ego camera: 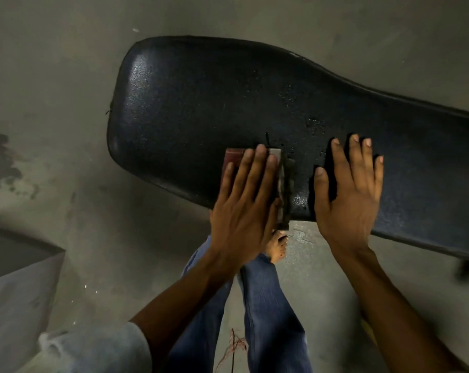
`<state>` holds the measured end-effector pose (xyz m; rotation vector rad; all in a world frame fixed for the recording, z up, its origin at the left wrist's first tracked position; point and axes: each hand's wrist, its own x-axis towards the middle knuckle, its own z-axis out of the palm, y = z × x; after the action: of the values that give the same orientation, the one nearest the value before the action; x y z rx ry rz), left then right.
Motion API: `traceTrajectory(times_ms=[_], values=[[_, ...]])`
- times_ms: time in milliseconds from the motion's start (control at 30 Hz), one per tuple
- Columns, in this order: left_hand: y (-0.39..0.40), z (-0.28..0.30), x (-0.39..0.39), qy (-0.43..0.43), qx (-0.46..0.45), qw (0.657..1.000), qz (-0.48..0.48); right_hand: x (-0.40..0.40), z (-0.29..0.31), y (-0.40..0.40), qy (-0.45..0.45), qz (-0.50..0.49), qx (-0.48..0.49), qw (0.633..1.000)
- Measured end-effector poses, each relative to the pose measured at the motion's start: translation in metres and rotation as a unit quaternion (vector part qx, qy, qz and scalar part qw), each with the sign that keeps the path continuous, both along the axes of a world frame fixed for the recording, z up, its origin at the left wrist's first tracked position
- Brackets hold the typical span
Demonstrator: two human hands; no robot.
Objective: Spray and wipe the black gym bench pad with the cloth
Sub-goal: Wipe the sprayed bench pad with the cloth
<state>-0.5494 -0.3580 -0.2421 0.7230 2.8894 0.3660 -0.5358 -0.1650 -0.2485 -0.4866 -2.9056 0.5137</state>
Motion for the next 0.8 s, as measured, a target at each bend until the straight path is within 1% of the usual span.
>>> traceTrajectory(times_ms=[67, 133, 233, 300, 367, 433, 500, 533, 633, 700, 767, 800], values=[[-0.010, 0.000, -0.014, 0.018, 0.006, 1.000, 0.006, 0.003, -0.003, 0.001, -0.013, 0.000, 0.020, 1.000], [-0.018, 0.001, -0.033, 0.037, -0.005, 0.998, 0.043, 0.002, -0.006, 0.000, -0.017, 0.001, 0.030, 0.999], [-0.008, 0.001, -0.055, 0.048, -0.006, 0.993, 0.111, 0.003, -0.005, 0.002, -0.003, -0.004, 0.002, 1.000], [0.010, 0.002, -0.054, 0.039, -0.008, 0.989, 0.144, 0.007, -0.002, 0.008, 0.017, -0.023, -0.016, 0.999], [0.028, 0.002, -0.039, 0.024, -0.010, 0.992, 0.124, 0.014, 0.000, 0.017, 0.030, -0.054, -0.004, 0.998], [0.042, 0.002, -0.013, 0.005, -0.011, 0.998, 0.059, 0.022, -0.002, 0.026, 0.025, -0.088, 0.007, 0.996], [0.046, 0.002, 0.009, -0.007, -0.010, 1.000, 0.005, 0.028, -0.005, 0.032, 0.011, -0.095, 0.015, 0.995], [0.044, 0.002, 0.013, -0.006, -0.009, 1.000, -0.008, 0.030, -0.006, 0.033, 0.006, -0.091, 0.020, 0.996], [0.040, 0.002, -0.006, 0.011, -0.010, 1.000, 0.008, 0.030, -0.007, 0.033, 0.013, -0.091, 0.016, 0.996], [0.048, 0.001, -0.033, 0.026, -0.011, 0.998, 0.058, 0.030, -0.006, 0.035, 0.025, -0.100, 0.004, 0.995], [0.066, 0.002, -0.053, 0.017, -0.013, 0.994, 0.104, 0.032, -0.005, 0.042, 0.033, -0.113, 0.009, 0.993], [0.076, 0.003, -0.054, 0.010, -0.016, 0.994, 0.111, 0.034, -0.005, 0.047, 0.033, -0.122, 0.013, 0.992]])
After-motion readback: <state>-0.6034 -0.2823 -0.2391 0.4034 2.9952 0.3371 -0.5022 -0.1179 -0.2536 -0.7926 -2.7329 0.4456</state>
